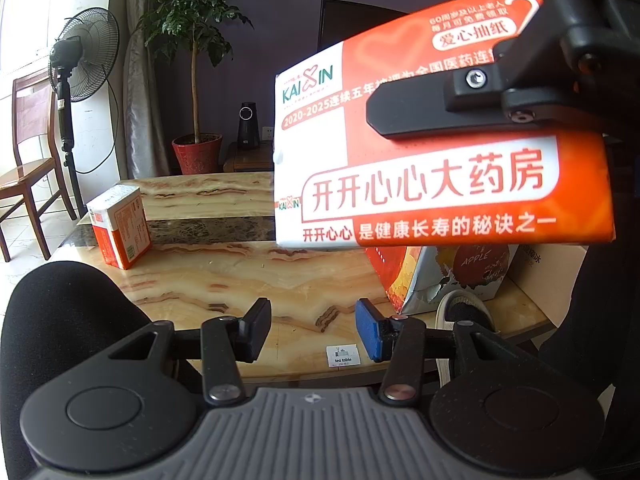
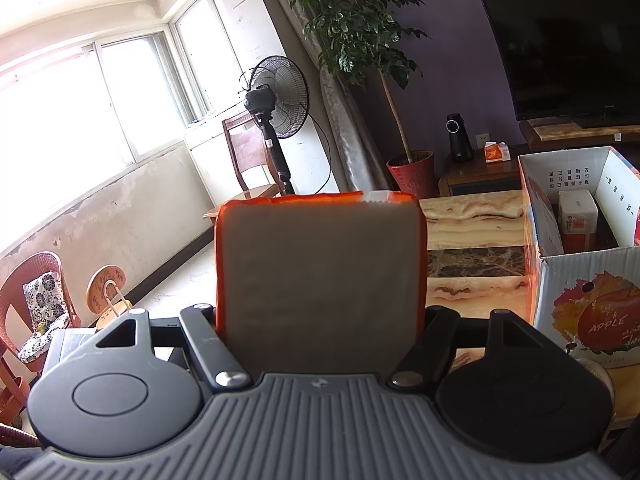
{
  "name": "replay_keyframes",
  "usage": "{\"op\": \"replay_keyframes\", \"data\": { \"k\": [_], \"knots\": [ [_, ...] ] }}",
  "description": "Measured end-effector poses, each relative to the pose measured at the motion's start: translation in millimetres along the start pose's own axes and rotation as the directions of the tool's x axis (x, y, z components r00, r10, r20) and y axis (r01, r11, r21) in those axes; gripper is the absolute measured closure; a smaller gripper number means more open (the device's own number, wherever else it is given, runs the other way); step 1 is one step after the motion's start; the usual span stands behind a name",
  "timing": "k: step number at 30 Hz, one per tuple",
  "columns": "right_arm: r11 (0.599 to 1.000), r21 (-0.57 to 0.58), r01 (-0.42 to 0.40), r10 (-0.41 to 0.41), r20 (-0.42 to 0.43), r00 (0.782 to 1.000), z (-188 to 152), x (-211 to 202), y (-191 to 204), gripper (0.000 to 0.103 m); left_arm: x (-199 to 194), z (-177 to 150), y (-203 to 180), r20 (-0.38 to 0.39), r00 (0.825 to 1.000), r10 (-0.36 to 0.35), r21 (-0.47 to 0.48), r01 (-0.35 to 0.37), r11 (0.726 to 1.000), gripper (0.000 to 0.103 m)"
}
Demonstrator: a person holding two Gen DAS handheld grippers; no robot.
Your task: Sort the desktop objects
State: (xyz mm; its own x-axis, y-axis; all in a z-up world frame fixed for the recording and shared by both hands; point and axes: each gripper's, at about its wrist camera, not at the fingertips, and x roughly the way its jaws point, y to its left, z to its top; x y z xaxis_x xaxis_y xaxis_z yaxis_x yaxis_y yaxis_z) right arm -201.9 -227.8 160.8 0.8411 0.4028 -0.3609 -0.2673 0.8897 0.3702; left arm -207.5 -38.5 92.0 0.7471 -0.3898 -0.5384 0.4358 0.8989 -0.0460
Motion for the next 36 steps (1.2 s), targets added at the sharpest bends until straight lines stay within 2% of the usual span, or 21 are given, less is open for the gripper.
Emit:
{"op": "replay_keyframes", "data": {
  "k": [36],
  "knots": [
    [1.000, -0.002, -0.006, 0.006, -0.006, 1.000, -0.7, 1.5, 2.8, 0.029, 0.7, 0.5, 2.1, 0.000, 1.000, 0.000, -0.002, 0.000, 1.000, 0.055]
  ]
}}
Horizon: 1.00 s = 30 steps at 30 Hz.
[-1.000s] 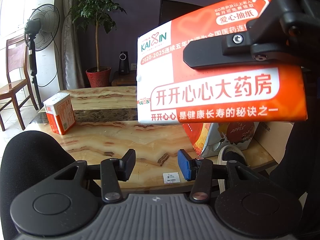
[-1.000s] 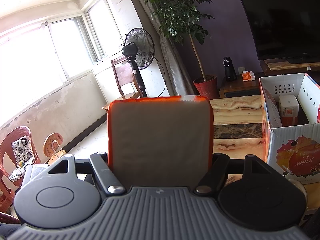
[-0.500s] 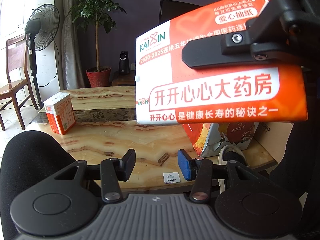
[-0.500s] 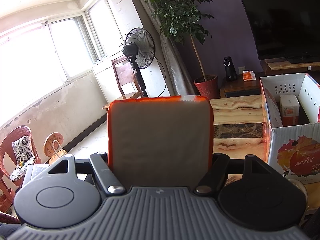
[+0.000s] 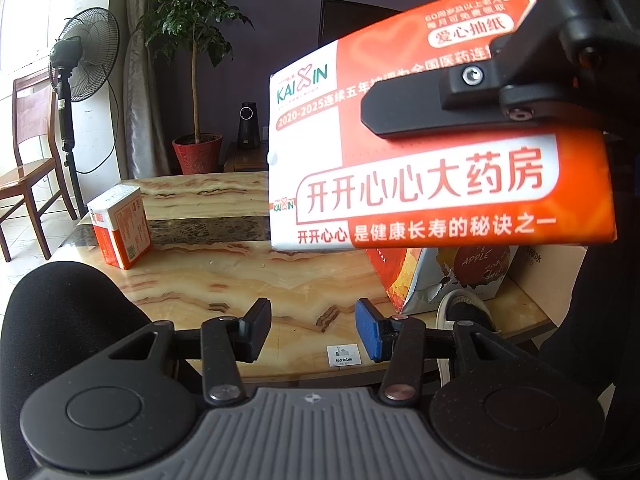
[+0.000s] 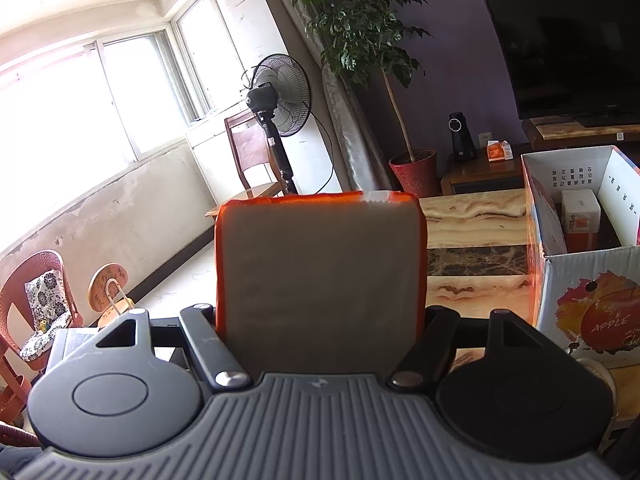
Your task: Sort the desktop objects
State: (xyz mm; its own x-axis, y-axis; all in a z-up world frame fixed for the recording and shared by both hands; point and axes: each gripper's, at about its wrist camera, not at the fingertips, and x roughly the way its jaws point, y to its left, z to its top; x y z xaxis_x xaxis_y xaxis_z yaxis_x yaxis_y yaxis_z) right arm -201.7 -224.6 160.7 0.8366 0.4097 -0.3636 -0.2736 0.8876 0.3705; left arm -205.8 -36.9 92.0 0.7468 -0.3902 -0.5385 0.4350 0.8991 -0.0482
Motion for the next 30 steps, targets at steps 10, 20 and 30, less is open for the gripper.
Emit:
{"op": "replay_keyframes", "data": {
  "k": [10, 20, 30],
  "knots": [
    [1.000, 0.003, 0.001, -0.001, -0.003, 1.000, -0.4, -2.8, 1.0, 0.029, 0.9, 0.1, 1.5, -0.001, 1.000, -0.002, 0.001, 0.002, 1.000, 0.055],
    [1.000, 0.002, 0.000, 0.000, -0.004, 1.000, -1.4, -4.1, 1.4, 0.029, 0.2, 0.0, -0.2, 0.000, 1.000, -0.001, 0.000, 0.001, 1.000, 0.055],
    [1.000, 0.002, -0.001, 0.001, -0.007, 1.000, -2.1, -4.5, 2.5, 0.029, -0.4, -0.6, -0.9, -0.002, 1.000, -0.001, 0.001, 0.001, 1.000, 0.055]
  ]
}}
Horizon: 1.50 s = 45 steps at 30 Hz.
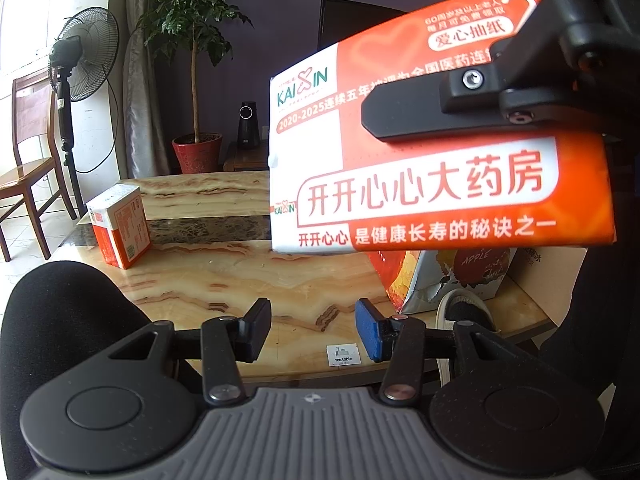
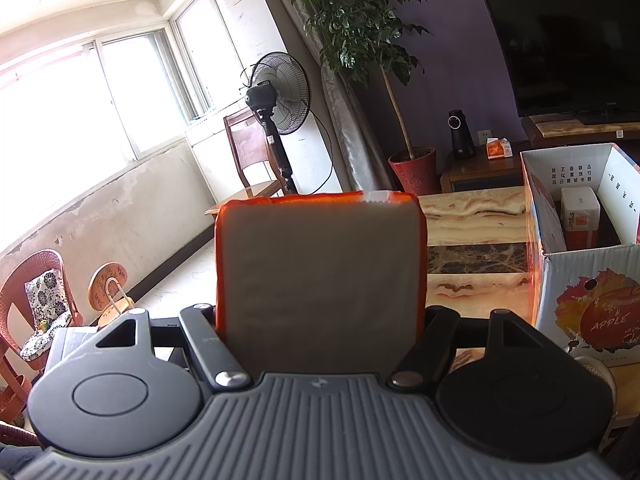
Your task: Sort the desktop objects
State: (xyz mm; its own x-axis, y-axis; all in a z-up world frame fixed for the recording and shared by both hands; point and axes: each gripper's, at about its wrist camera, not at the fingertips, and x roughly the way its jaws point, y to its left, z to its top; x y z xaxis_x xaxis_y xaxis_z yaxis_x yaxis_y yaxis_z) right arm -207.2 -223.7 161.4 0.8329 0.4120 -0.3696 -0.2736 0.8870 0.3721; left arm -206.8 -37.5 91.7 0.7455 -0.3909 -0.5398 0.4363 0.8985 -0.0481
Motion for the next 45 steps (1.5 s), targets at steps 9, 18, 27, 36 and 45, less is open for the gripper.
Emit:
{"op": "replay_keyframes", "data": {
  "k": [9, 18, 27, 36, 45],
  "knots": [
    [1.000, 0.000, -0.001, 0.001, 0.000, 1.000, 0.8, -0.3, -1.0, 0.029, -0.6, 0.2, 0.3, 0.001, 1.000, 0.000, 0.000, 0.000, 1.000, 0.055],
    [1.000, -0.003, -0.001, 0.001, -0.002, 1.000, -0.3, -0.5, -1.1, 0.029, -0.8, 0.4, 0.9, 0.001, 1.000, -0.002, 0.001, 0.002, 1.000, 0.055],
    [1.000, -0.005, -0.002, 0.002, -0.004, 1.000, -1.0, -2.0, 1.3, 0.029, -0.2, 0.2, 1.1, 0.001, 1.000, -0.002, 0.003, 0.002, 1.000, 0.055],
    [1.000, -0.005, 0.000, 0.000, -0.006, 1.000, -2.8, -1.1, 4.4, 0.029, -0.2, -0.4, 0.8, 0.000, 1.000, -0.002, 0.004, 0.002, 1.000, 0.055],
    [1.000, -0.003, -0.001, 0.001, -0.005, 1.000, -2.4, -1.5, 3.8, 0.029, -0.4, -0.4, 1.2, 0.001, 1.000, -0.002, 0.004, 0.002, 1.000, 0.055]
  ]
}}
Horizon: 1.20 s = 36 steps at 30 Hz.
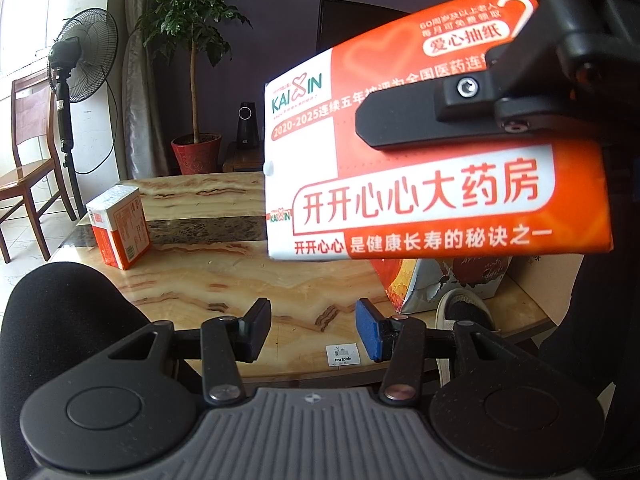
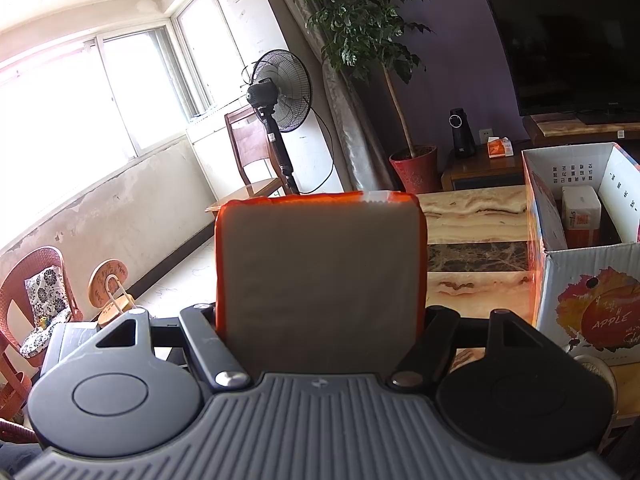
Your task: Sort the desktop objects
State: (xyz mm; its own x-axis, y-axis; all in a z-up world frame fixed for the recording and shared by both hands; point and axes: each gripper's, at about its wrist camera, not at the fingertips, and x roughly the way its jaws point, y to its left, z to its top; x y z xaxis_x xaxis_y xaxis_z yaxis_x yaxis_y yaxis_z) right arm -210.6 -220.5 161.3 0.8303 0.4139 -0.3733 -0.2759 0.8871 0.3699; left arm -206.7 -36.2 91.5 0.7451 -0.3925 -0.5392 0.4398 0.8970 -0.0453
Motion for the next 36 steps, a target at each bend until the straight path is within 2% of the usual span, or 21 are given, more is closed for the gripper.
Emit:
{"op": "replay_keyframes", "data": {
  "k": [36],
  "knots": [
    [1.000, 0.002, 0.000, 0.000, -0.002, 1.000, -1.1, -0.3, -1.1, 0.029, 0.7, 0.3, -1.4, -0.001, 1.000, 0.000, 0.002, 0.000, 1.000, 0.055]
  ]
}}
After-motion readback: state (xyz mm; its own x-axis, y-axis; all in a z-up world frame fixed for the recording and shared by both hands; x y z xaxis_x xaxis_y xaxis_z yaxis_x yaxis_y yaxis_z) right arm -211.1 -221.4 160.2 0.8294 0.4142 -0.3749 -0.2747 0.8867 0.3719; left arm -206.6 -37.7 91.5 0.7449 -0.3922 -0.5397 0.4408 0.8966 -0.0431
